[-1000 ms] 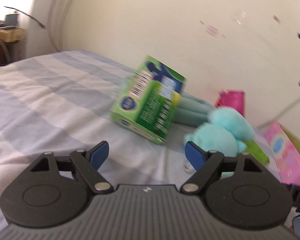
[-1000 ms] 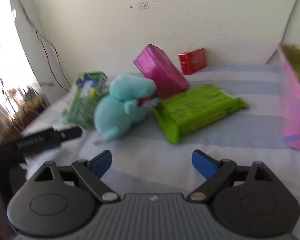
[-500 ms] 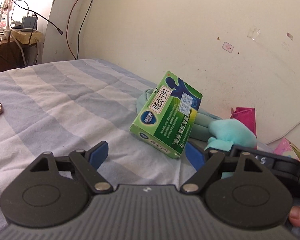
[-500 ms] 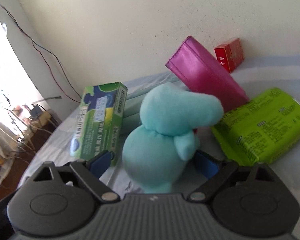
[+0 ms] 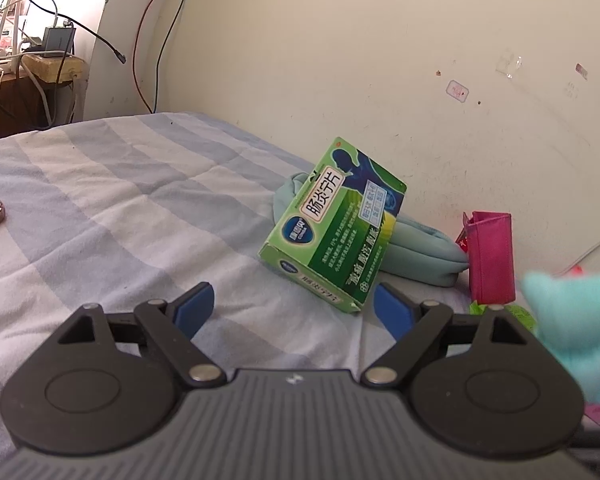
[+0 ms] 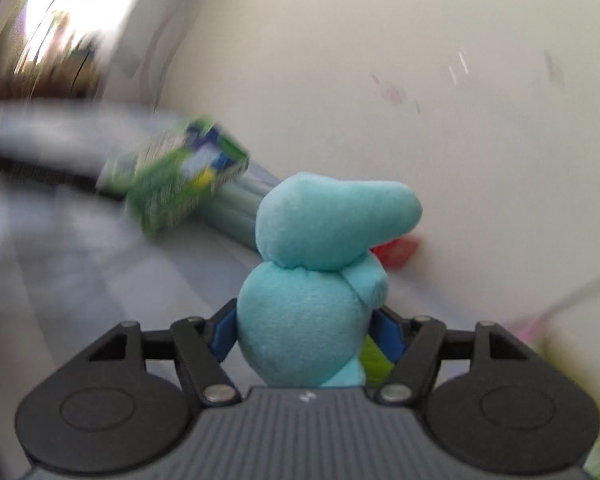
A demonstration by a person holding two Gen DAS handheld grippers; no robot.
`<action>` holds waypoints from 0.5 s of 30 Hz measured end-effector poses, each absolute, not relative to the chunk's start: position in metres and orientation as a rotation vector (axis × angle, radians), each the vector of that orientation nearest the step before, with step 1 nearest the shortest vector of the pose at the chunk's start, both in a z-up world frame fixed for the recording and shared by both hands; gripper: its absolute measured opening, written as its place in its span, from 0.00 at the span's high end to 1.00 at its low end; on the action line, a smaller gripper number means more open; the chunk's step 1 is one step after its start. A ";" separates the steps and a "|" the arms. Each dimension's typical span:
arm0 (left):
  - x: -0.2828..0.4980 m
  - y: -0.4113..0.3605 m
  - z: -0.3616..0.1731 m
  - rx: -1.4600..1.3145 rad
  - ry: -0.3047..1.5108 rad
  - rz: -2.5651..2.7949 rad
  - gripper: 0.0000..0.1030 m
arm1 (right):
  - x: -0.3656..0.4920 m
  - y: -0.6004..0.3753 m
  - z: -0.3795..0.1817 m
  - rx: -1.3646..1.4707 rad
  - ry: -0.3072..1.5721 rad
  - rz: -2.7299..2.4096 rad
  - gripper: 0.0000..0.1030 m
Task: Organize objects
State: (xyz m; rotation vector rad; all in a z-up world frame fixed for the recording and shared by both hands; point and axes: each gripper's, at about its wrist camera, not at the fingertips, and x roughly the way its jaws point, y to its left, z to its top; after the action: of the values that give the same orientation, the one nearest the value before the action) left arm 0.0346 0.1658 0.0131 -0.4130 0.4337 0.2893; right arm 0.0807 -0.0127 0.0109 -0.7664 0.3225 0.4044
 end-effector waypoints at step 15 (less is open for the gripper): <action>0.034 0.167 0.012 -0.414 0.447 0.312 0.13 | -0.007 -0.020 -0.005 -0.950 0.213 0.620 0.08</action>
State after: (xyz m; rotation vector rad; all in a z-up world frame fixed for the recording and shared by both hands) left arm 0.0335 0.1668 0.0118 -0.4138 0.4466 0.3120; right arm -0.0065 -0.0199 -0.0049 -0.9498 0.2134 0.6202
